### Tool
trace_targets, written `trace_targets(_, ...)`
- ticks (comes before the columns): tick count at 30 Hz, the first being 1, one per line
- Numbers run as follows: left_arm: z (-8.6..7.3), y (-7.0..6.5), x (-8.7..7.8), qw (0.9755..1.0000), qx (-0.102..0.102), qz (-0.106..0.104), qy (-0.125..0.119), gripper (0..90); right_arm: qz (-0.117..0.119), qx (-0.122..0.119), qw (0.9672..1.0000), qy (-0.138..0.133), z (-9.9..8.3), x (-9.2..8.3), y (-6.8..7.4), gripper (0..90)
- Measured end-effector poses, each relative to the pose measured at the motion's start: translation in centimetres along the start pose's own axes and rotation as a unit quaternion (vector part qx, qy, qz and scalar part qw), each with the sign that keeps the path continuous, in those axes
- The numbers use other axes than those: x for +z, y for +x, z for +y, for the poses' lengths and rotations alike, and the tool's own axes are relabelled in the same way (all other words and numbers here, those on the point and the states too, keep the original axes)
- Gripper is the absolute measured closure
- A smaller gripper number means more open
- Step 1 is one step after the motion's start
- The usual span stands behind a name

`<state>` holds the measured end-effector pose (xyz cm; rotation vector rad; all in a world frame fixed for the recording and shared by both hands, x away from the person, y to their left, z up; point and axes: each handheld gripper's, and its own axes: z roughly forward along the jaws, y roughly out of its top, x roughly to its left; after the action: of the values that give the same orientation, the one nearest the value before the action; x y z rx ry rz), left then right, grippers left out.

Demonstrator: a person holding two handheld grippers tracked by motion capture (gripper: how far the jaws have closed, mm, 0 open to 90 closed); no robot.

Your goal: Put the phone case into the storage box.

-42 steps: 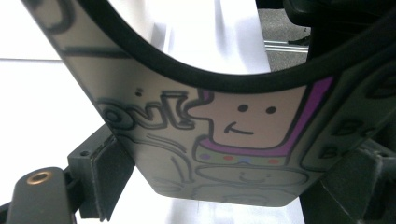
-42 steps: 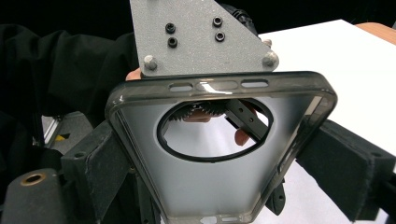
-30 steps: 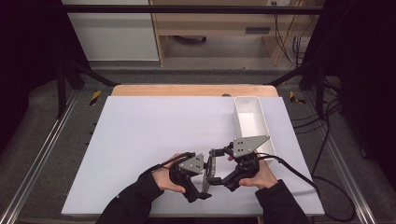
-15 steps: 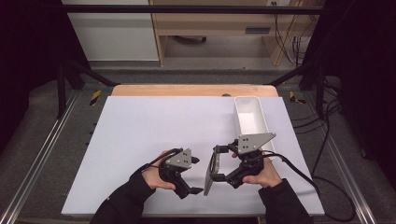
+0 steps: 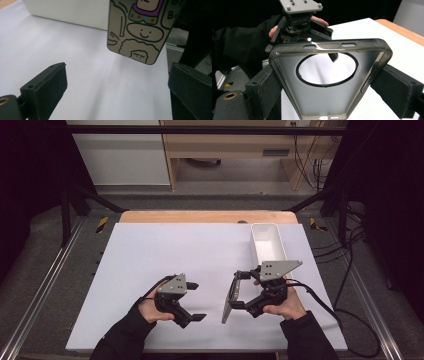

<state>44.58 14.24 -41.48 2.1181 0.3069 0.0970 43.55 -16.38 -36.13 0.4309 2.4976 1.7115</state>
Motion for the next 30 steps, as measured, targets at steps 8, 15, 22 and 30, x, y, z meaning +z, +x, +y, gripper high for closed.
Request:
trace_targets(8,-1.2,0.7,-2.2,0.9968,-0.041,0.058,-0.036,1.8,-0.035,0.017,0.9992,-0.009,-0.1,-0.9,-0.4,12.5)
trace_targets(15,-2.4,1.1,-4.0,0.9915,-0.068,0.095,-0.058,1.7,-0.063,0.026,0.9976,-0.014,0.3,-1.7,-0.6,12.4)
trace_targets(22,-4.0,1.5,-5.7,0.9834,-0.099,0.131,-0.077,1.3,-0.086,0.036,0.9954,-0.018,0.6,-2.3,-0.9,12.4)
trace_targets(30,-5.9,1.8,-7.2,0.9744,-0.122,0.168,-0.086,1.3,-0.111,0.047,0.9925,-0.021,1.2,-2.8,-1.1,12.3)
